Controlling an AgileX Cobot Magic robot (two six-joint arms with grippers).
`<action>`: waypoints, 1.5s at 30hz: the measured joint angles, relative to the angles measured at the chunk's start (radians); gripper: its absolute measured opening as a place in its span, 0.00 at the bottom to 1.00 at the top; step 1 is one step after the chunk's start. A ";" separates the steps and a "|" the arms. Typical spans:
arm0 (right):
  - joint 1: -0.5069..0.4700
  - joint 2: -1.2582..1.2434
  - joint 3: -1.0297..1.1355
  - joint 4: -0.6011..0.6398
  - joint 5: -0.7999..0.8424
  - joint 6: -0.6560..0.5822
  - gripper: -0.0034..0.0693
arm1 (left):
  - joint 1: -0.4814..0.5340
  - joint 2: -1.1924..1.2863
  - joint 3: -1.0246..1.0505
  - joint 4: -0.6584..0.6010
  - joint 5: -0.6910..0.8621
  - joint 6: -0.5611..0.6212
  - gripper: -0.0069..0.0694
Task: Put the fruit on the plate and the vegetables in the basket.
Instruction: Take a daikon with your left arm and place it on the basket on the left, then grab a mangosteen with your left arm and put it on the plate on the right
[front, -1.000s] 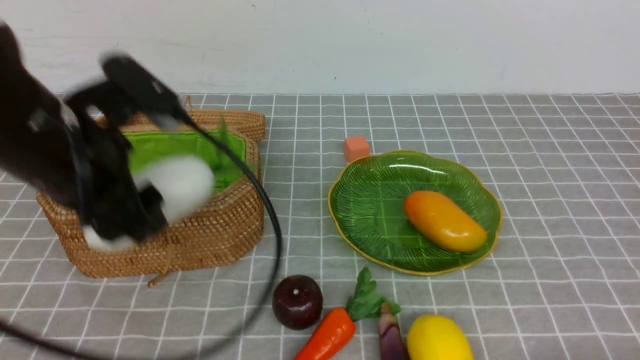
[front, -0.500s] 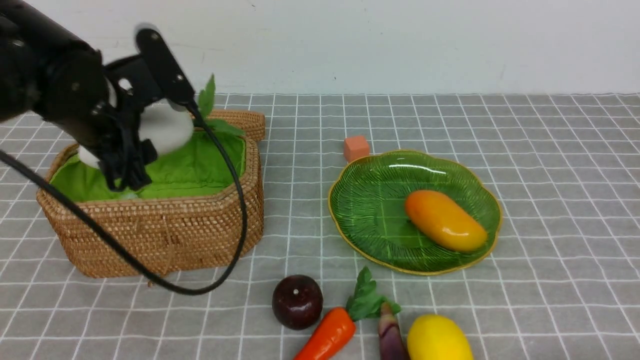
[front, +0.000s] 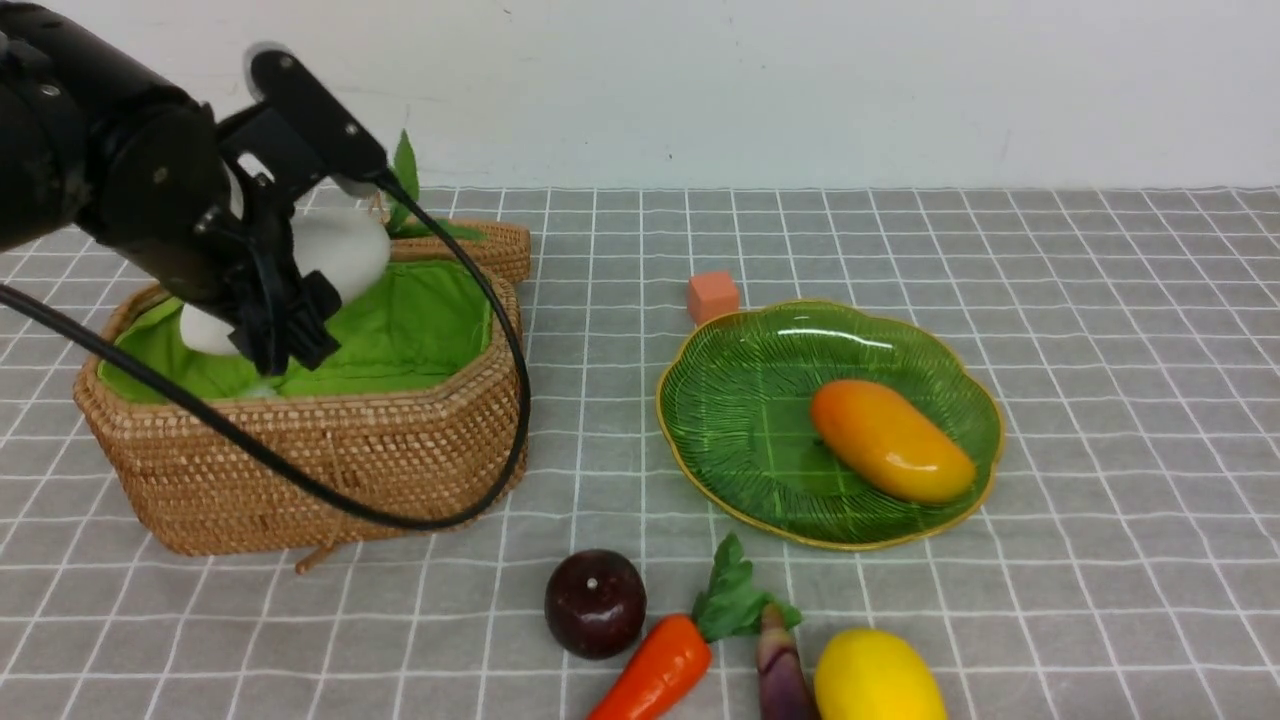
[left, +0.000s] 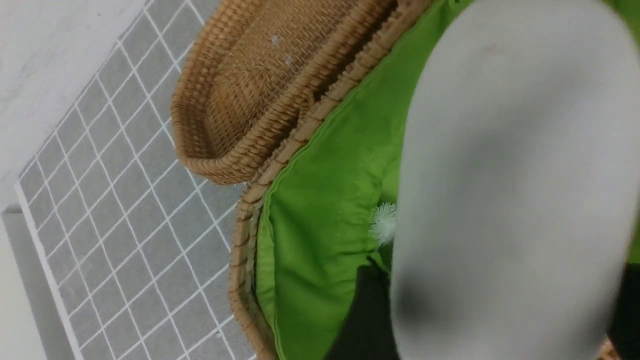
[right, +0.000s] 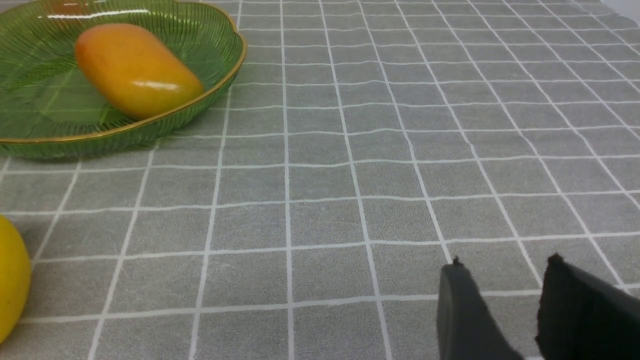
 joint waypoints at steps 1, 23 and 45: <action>0.000 0.000 0.000 0.000 0.000 0.000 0.38 | 0.000 -0.009 0.000 -0.006 0.000 0.000 0.89; 0.000 0.000 0.000 0.000 0.000 0.000 0.38 | -0.003 -0.312 0.206 -0.652 0.005 0.021 0.80; 0.000 0.000 0.000 0.000 0.000 0.000 0.38 | -0.288 0.150 0.193 -0.604 -0.040 -0.526 0.89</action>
